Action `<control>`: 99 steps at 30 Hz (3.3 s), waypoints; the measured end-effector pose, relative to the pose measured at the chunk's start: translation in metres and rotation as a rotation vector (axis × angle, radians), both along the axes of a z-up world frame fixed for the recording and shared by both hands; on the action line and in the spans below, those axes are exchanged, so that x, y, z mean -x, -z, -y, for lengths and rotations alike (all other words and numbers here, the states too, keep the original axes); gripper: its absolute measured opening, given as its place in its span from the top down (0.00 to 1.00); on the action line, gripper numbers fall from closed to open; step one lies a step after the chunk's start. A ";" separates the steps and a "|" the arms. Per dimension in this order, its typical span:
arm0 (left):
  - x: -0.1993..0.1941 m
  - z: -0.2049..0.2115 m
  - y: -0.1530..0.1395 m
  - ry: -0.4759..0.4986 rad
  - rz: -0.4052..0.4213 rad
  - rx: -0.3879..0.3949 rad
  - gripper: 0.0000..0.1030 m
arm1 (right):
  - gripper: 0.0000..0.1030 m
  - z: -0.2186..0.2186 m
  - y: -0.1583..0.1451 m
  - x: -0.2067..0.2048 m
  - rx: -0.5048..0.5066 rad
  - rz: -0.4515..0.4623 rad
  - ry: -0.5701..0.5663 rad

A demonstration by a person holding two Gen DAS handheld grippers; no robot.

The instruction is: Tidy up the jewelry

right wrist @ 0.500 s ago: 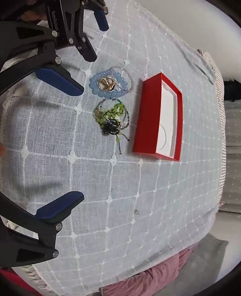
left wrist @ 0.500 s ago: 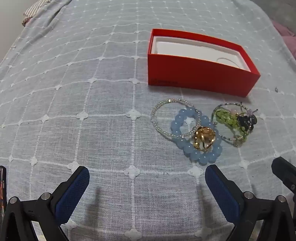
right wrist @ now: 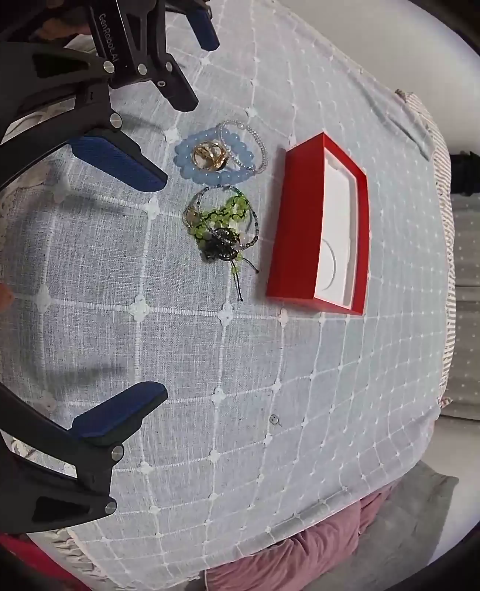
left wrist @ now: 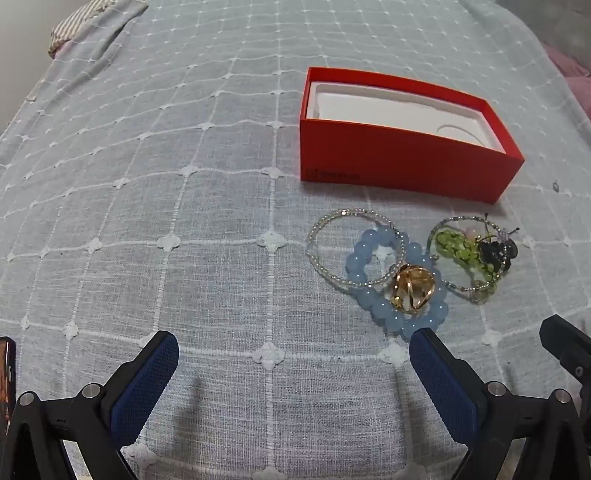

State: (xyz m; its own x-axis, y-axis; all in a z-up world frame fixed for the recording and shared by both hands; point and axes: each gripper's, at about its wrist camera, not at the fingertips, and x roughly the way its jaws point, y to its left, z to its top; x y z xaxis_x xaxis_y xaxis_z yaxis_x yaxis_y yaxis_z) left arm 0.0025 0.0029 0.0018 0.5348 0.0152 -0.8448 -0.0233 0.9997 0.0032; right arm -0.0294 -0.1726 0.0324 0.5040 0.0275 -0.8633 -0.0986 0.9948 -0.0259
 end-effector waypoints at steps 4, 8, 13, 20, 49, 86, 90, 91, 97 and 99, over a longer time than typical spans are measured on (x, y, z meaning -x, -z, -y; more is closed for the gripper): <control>0.002 -0.001 0.001 -0.001 0.001 0.001 0.00 | 0.00 0.001 0.002 -0.001 0.005 -0.005 0.005; 0.001 -0.003 0.002 -0.001 0.001 0.004 0.00 | 0.00 0.001 0.003 -0.001 0.006 -0.008 0.006; 0.002 -0.004 0.002 0.002 0.001 -0.001 0.00 | 0.00 0.000 0.003 -0.001 0.010 -0.008 0.000; 0.002 -0.004 0.001 0.003 0.006 -0.005 0.00 | 0.00 -0.001 0.002 -0.002 0.009 -0.005 0.001; 0.002 -0.005 0.000 0.002 0.015 -0.015 0.00 | 0.00 0.000 0.001 -0.001 0.009 -0.005 -0.002; -0.007 -0.006 0.003 0.053 -0.026 0.037 0.00 | 0.00 0.005 0.001 -0.008 0.025 -0.023 -0.030; -0.020 -0.005 -0.002 0.088 -0.029 0.038 0.01 | 0.00 0.005 -0.007 -0.016 0.038 -0.019 -0.079; -0.024 -0.004 -0.004 0.097 -0.028 0.035 0.01 | 0.00 0.005 -0.010 -0.017 0.043 -0.015 -0.085; -0.041 0.000 0.002 0.156 -0.069 0.054 0.01 | 0.00 0.000 -0.021 -0.036 0.035 -0.027 -0.150; -0.047 0.000 0.005 0.163 -0.071 0.079 0.02 | 0.02 0.000 -0.023 -0.042 0.015 -0.023 -0.161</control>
State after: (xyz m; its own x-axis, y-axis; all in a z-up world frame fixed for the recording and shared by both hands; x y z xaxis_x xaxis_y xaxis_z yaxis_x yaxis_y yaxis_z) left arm 0.0495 0.0029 -0.0035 0.4641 -0.1349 -0.8755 0.1362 0.9875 -0.0800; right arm 0.0125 -0.1730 0.0552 0.4738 0.0938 -0.8756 -0.2578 0.9655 -0.0361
